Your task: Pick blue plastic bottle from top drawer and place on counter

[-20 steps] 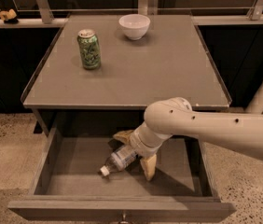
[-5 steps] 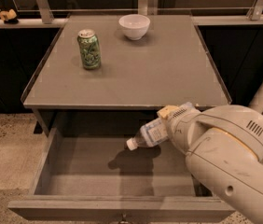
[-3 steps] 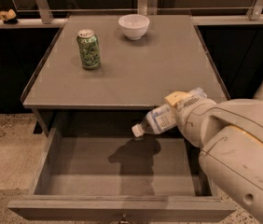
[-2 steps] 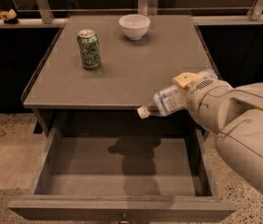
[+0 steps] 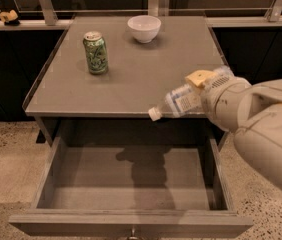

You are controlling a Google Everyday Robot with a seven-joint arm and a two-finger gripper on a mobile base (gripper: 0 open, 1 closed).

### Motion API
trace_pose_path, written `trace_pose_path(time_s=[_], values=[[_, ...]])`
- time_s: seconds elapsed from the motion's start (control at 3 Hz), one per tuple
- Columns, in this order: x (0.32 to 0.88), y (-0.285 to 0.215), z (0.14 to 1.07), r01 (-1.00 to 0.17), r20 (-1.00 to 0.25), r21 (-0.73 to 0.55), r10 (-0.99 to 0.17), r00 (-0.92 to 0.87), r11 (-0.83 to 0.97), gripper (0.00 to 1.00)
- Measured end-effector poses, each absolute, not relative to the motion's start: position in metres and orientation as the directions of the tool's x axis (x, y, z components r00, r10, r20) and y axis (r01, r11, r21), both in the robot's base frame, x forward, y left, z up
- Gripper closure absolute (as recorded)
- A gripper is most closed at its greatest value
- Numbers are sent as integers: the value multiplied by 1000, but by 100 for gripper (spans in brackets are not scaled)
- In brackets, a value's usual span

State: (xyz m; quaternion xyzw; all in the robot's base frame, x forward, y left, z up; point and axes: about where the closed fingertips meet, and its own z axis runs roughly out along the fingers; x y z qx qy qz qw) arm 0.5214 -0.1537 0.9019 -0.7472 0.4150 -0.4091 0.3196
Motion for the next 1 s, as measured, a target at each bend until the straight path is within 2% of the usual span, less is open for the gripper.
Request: trace_pose_path(time_s=[0.33, 0.67, 1.0], values=[[566, -150, 925, -342, 296, -843, -889, 349, -414, 100], [613, -128, 922, -396, 211, -830, -880, 427, -391, 100], [618, -123, 936, -409, 184, -825, -870, 458, -389, 100]])
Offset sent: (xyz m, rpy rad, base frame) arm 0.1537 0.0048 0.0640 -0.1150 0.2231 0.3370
